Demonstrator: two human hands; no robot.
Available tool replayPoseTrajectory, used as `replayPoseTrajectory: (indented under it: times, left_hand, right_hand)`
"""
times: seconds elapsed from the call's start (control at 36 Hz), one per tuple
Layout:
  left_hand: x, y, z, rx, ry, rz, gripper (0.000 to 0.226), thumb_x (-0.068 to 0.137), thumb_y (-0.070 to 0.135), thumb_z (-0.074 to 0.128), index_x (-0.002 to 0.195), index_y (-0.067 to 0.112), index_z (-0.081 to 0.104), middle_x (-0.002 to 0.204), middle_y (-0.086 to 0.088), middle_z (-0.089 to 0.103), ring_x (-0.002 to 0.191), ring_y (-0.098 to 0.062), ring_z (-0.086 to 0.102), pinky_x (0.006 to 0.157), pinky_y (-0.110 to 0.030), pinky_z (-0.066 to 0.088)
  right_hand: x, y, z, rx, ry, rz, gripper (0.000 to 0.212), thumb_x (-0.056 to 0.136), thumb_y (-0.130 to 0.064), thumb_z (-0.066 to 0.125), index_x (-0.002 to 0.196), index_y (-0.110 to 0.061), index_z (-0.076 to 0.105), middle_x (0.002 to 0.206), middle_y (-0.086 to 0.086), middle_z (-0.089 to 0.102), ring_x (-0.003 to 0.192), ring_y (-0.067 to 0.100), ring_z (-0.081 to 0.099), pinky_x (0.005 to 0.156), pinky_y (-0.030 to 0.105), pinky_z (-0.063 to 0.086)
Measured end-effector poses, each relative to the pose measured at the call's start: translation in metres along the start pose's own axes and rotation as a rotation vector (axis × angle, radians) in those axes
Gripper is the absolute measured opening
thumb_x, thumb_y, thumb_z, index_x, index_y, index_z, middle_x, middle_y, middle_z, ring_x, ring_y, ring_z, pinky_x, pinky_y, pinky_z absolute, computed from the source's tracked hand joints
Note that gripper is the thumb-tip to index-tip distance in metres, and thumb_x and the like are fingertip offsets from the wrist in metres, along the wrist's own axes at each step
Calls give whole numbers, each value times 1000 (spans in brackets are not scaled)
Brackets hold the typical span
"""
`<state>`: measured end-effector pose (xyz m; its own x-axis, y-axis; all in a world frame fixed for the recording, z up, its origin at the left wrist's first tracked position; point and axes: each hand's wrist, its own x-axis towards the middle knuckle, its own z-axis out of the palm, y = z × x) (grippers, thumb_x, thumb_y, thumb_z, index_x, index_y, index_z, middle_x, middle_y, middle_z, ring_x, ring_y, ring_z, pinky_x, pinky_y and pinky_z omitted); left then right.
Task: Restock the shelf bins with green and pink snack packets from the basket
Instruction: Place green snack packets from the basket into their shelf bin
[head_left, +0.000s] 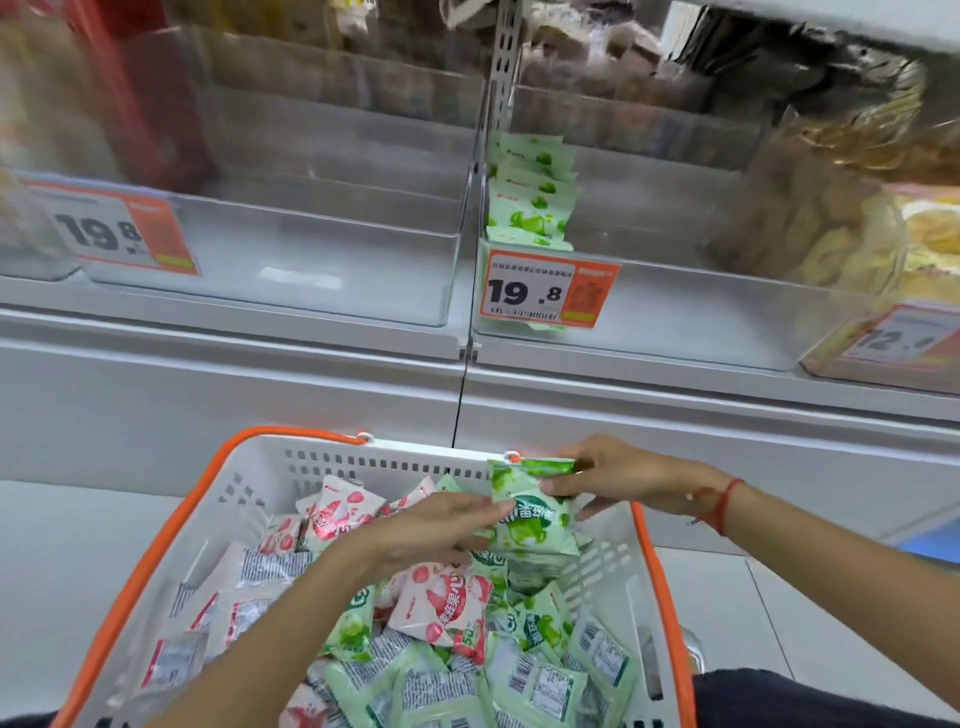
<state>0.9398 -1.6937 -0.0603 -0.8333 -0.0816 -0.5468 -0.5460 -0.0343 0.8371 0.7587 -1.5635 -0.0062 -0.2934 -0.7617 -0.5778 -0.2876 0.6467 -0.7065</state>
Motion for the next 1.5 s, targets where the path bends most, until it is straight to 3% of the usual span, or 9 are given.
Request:
replayPoseTrajectory:
  times: [0.08,0.39,0.5,0.64,0.78,1.0,1.11,1.33,1.5]
  left_hand:
    - [-14,21,0,-68,55,89,52,82,46,62,127,23,48,124,9,58,103,-2,62,89,-20,51]
    - [-48,98,18,-382,383,577,48,76,28,69,121,16,58,110,-1,72,101,-17,68,81,-25,55]
    - [-59,127,20,-194,494,665,28,78,24,72,106,23,66,98,10,74,94,-5,68,80,-17,53]
    - [-78,182,-14,-26,754,843,57,65,53,76,110,23,61,107,11,66,96,1,62,77,-9,46]
    - [-84,246,-62,529,1016,852,19,87,38,65,104,32,60,102,19,64,94,-1,58,84,-29,46]
    - [-54,281,-81,1340,854,553,36,88,54,57,117,33,60,116,15,64,108,-11,56,87,-31,34]
    - [-30,281,-81,1606,655,375,48,85,60,55,125,33,56,125,16,60,118,-11,53,84,-32,27]
    - [-8,277,-75,1816,607,265,32,85,51,62,108,29,65,105,9,68,103,-12,58,82,-32,21]
    - [-6,284,-72,1978,545,261,40,84,55,62,114,29,65,112,10,66,109,-14,53,90,-34,24]
  right_hand:
    - [-20,-22,-11,52,11,-4,32,88,-25,66,112,-3,67,97,6,67,83,8,61,68,17,53]
    - [-93,-80,-13,400,203,-192,44,73,-27,76,114,-19,62,108,-4,72,104,11,66,94,31,51]
    - [-102,-94,-23,527,364,-350,32,81,-19,69,112,-11,66,107,2,72,102,13,67,94,29,50]
    - [-109,-116,-67,617,509,-545,34,83,-17,66,115,-7,60,108,7,71,99,18,68,86,32,55]
    - [-90,-151,-124,146,696,-666,13,84,-16,70,92,-22,61,87,-5,72,79,6,69,66,25,59]
    - [-8,-170,-137,-551,411,-341,44,76,-38,77,112,-16,66,99,0,62,65,14,62,51,20,47]
    - [17,-167,-127,-569,399,-330,61,74,-36,79,126,-9,60,126,5,60,62,11,62,56,19,48]
    - [8,-161,-139,-216,295,-157,57,73,-26,81,121,-3,59,91,0,61,73,9,63,63,18,56]
    - [10,-153,-142,-151,141,51,57,81,-34,73,123,1,56,123,8,63,84,10,62,62,19,52]
